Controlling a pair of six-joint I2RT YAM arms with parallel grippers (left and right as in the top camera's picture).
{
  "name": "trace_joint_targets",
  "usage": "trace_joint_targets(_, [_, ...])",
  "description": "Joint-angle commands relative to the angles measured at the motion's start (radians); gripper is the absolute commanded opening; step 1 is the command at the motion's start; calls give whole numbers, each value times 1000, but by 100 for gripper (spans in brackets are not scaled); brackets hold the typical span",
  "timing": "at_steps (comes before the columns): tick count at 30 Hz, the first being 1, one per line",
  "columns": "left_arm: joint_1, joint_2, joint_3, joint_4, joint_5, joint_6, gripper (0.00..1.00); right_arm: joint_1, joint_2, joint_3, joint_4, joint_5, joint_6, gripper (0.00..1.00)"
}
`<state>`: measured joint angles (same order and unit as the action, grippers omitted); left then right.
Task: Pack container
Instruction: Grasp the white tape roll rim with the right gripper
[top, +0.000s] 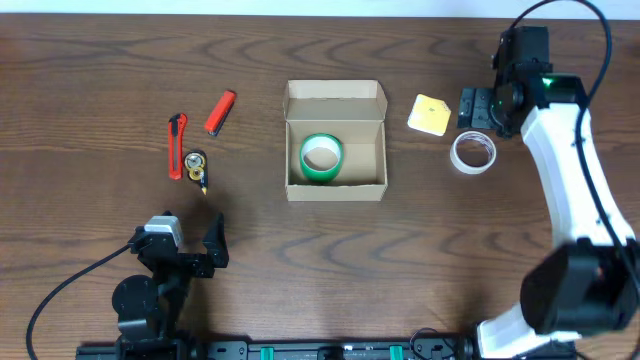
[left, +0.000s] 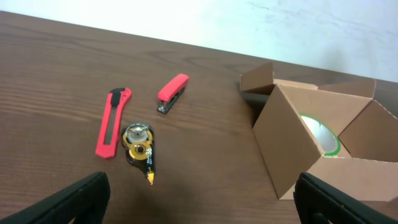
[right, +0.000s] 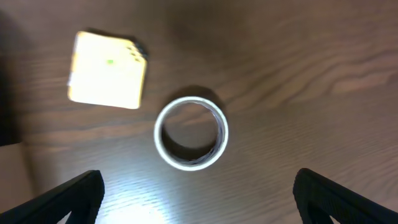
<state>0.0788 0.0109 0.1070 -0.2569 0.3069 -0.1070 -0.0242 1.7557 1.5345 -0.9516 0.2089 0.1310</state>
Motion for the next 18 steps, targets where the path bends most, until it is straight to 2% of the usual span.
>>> trace_joint_targets(1, [6, -6, -25, -3, -11, 10, 95, -41, 76, -11, 15, -7, 32, 96])
trace_joint_targets(10, [6, -6, -25, -3, -11, 10, 95, -126, 221, -11, 84, -21, 23, 93])
trace_joint_targets(18, [6, -6, -25, -3, -11, 10, 95, -139, 307, -11, 126, -83, -65, 81])
